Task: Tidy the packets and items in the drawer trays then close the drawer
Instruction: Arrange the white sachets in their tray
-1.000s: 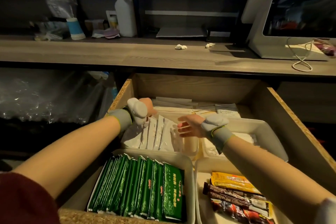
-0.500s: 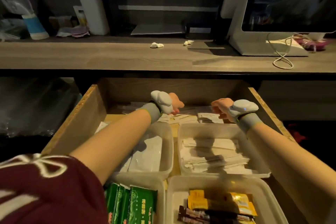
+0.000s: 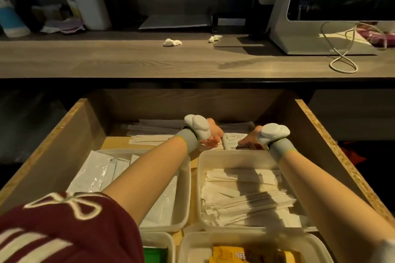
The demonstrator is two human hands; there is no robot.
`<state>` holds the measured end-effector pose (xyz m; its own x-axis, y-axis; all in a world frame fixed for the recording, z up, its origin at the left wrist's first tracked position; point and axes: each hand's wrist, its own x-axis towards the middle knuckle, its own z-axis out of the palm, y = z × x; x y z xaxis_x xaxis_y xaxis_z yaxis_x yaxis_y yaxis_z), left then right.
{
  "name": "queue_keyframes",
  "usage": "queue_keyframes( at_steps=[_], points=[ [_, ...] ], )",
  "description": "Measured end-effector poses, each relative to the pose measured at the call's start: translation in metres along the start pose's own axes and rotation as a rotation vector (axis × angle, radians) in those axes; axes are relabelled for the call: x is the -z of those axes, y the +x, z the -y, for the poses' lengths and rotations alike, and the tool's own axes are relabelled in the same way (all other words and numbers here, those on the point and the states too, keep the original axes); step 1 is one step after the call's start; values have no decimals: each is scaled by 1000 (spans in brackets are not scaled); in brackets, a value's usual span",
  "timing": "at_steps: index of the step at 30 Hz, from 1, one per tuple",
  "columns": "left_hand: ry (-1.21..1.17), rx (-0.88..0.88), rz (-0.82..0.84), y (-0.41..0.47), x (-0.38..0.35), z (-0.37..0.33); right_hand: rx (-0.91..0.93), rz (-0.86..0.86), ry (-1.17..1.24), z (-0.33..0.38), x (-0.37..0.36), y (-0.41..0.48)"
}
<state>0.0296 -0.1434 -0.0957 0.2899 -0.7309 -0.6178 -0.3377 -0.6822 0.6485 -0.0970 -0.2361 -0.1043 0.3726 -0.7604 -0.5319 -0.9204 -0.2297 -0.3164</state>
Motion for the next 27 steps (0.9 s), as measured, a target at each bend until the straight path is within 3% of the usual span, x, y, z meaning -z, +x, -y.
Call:
queue_keyframes(
  at_steps=[4,9,15,19,27],
  points=[
    [-102,-5,-53,2,0,-3,68,-21,80,-3,-5,10],
    [-369,54,-13,-10,3,-4,126,-112,401,7,2,9],
    [-389,-84,-259,-36,19,-16,146,-227,530,29,21,-10],
    [-480,-140,-331,-69,28,-12,181,-94,699,47,24,-50],
    [-409,-89,-367,-122,49,21,137,141,906,74,-10,-108]
  ],
)
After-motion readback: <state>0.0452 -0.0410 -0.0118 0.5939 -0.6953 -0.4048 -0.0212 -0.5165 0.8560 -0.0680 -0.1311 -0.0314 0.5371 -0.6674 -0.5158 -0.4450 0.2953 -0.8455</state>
